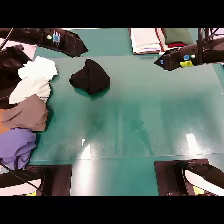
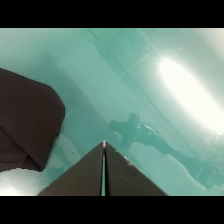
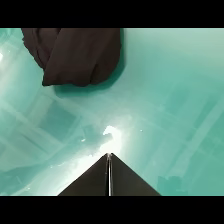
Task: Fold the shirts.
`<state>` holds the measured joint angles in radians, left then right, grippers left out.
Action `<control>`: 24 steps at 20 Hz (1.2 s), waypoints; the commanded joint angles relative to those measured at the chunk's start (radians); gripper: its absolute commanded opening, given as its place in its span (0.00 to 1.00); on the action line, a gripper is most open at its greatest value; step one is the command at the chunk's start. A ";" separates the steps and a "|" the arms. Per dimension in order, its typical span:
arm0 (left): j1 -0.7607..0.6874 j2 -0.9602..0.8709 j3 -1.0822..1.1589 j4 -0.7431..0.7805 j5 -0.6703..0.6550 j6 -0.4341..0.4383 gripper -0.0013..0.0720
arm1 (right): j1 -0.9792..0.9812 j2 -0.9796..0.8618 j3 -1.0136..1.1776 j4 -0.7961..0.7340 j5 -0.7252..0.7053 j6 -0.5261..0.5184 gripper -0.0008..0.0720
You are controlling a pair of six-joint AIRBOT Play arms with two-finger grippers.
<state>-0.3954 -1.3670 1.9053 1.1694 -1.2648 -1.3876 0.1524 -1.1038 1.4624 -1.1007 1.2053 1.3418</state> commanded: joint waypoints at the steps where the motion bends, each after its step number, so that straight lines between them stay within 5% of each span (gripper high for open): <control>1: 0.000 -0.002 -0.001 0.000 0.001 0.001 0.04 | 0.000 -0.002 -0.001 0.000 0.001 0.000 0.04; 8: 0.003 -0.005 -0.008 0.051 0.068 0.057 0.06 | 0.000 -0.005 -0.006 0.002 -0.010 0.000 0.04; 10: 0.006 -0.029 -0.029 0.267 0.156 -0.055 0.79 | 0.000 -0.005 -0.006 0.002 -0.010 0.000 0.04; 11: 0.013 -0.053 -0.040 0.360 0.175 -0.152 0.87 | 0.000 -0.005 -0.006 0.002 -0.010 0.000 0.04; 13: 0.052 -0.130 -0.065 0.363 0.172 -0.227 0.87 | 0.000 -0.005 -0.006 0.002 -0.010 0.000 0.04; 24: 0.076 -0.520 -0.169 0.042 0.226 -0.227 0.87 | 0.000 -0.005 -0.006 0.011 -0.105 0.001 0.04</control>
<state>-0.3218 -1.8214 1.7439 1.3106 -1.0702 -1.6096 0.1520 -1.1091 1.4567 -1.0912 1.1103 1.3418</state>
